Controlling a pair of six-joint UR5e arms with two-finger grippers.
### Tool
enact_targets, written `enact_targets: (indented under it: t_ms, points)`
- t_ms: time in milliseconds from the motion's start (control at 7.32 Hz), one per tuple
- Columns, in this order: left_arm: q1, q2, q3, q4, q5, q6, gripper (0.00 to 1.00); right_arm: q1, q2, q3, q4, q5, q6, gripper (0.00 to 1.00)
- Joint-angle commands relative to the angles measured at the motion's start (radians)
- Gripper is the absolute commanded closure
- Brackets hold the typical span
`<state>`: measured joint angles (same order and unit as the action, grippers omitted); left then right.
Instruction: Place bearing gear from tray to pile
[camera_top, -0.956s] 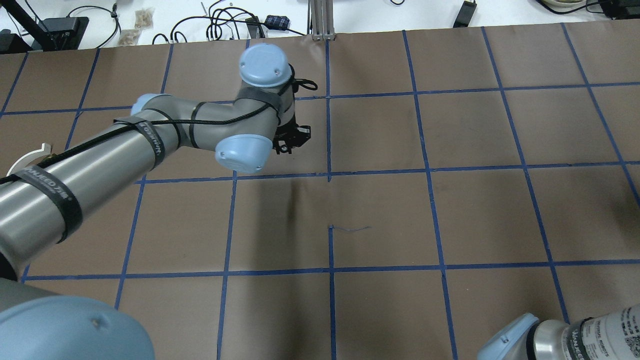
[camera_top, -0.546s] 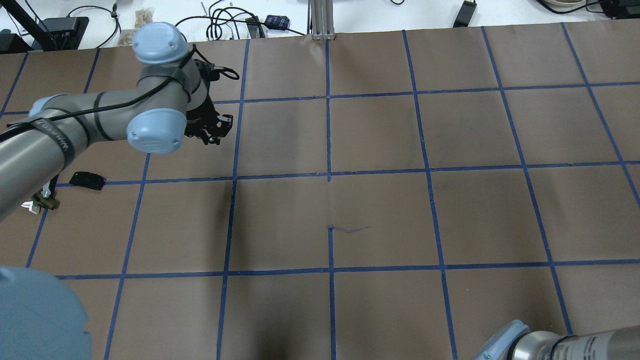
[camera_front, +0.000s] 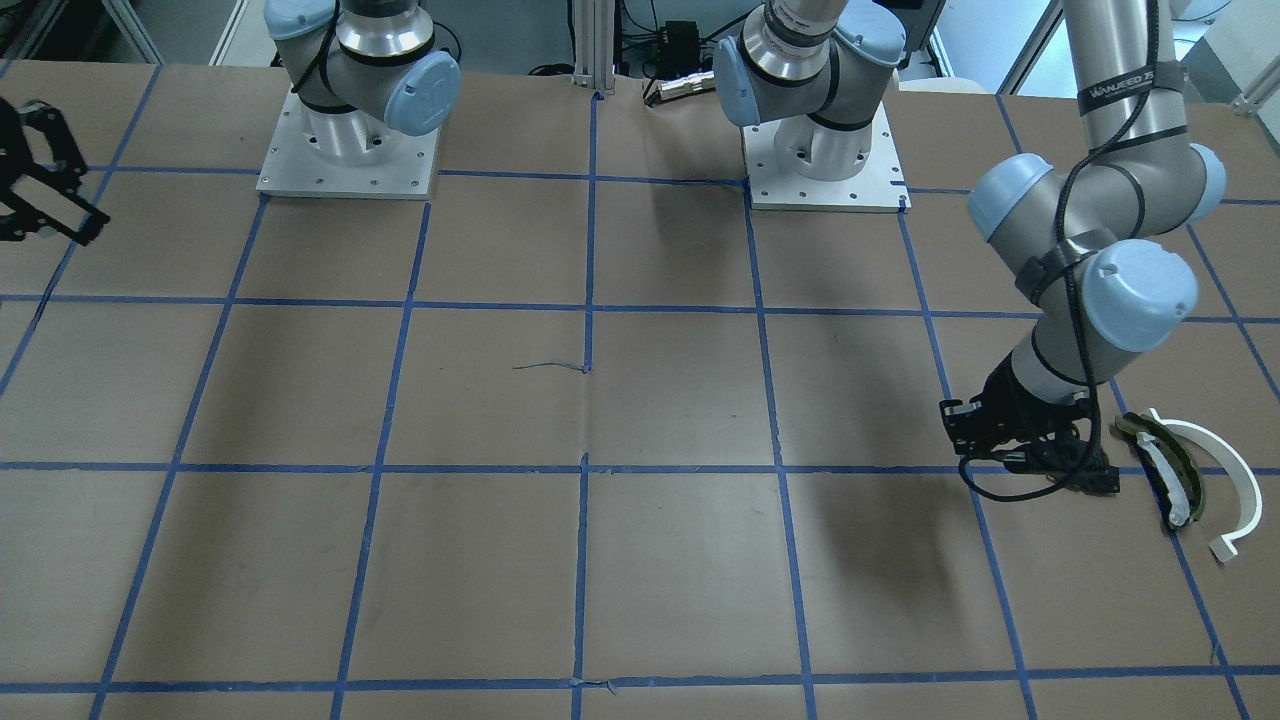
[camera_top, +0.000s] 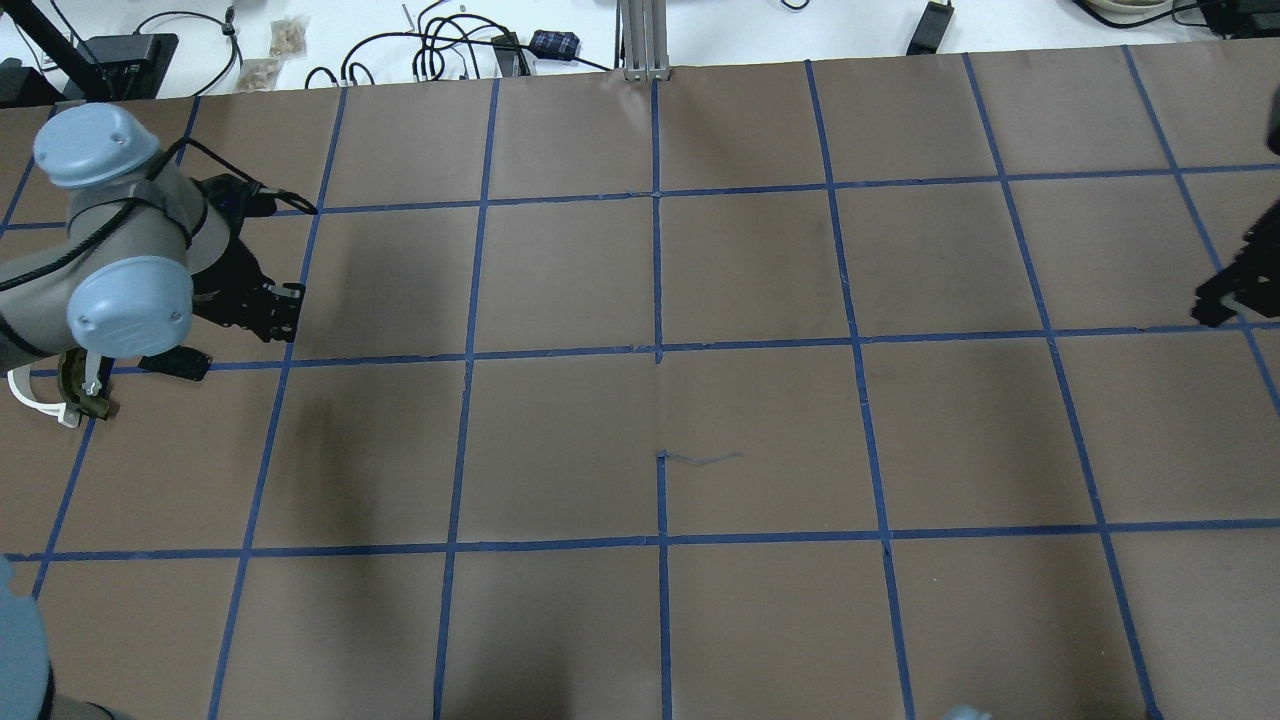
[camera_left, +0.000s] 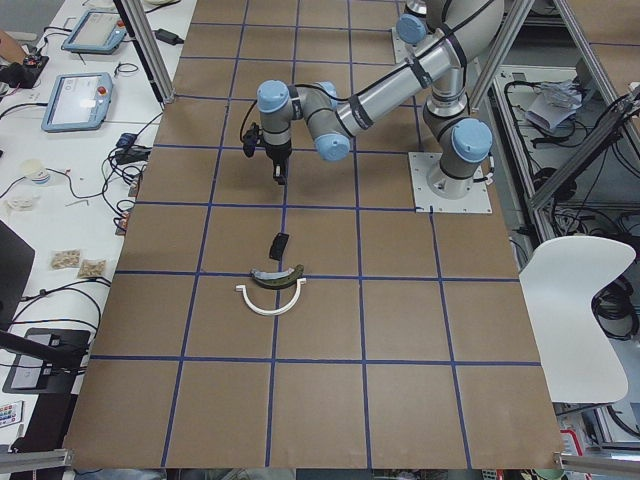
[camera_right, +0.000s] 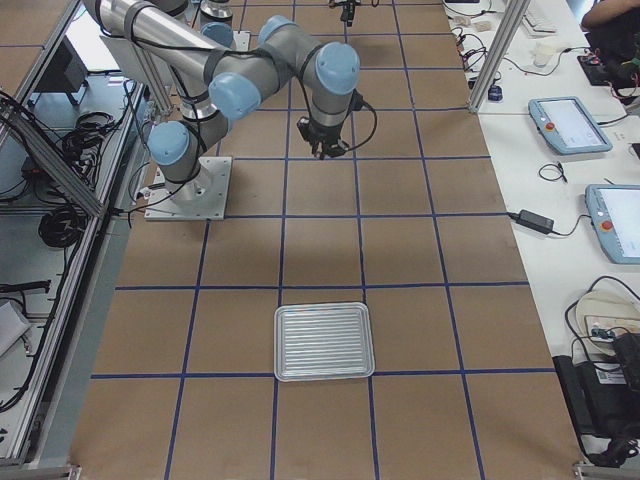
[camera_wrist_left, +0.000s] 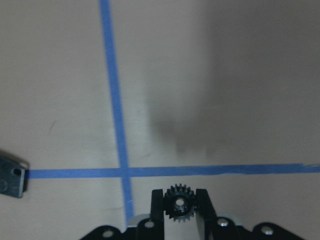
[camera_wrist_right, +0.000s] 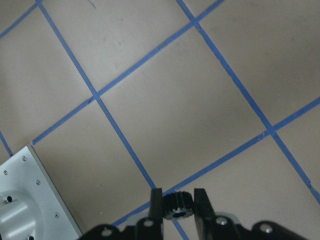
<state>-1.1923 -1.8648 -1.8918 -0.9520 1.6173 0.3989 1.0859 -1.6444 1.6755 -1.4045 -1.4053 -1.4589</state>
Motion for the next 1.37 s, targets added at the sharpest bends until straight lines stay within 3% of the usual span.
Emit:
enact_targets:
  t_ms: [0,273,410,546,683,820,956,1093,1230]
  points:
    - [0.153,-0.023,-0.016,0.047,-0.002,0.102,0.87,0.362,0.014,0.012,-0.145,0.074,0.518,0.84]
    - [0.255,-0.019,-0.033,0.049,-0.004,0.226,0.86,0.671,0.166,0.004,-0.452,0.057,0.972,0.83]
    - [0.302,-0.03,-0.042,0.05,-0.007,0.304,0.84,0.766,0.251,0.003,-0.6,0.054,1.159,0.82]
    - [0.337,-0.034,-0.052,0.05,-0.013,0.319,0.72,0.825,0.303,0.006,-0.699,0.028,1.243,0.82]
    - [0.345,-0.036,-0.062,0.05,-0.013,0.308,0.37,0.839,0.319,0.003,-0.715,0.007,1.24,0.8]
    - [0.339,-0.033,-0.049,0.05,-0.014,0.301,0.25,0.839,0.318,0.003,-0.711,0.002,1.232,0.79]
    - [0.336,-0.034,-0.047,0.05,-0.016,0.301,0.24,0.839,0.316,0.007,-0.711,-0.016,1.236,0.76]
    - [0.333,-0.033,-0.038,0.05,-0.016,0.299,0.22,0.841,0.319,0.009,-0.715,-0.017,1.247,0.25]
    - [0.321,-0.03,-0.011,0.036,-0.016,0.273,0.2,0.839,0.321,0.013,-0.721,-0.02,1.247,0.0]
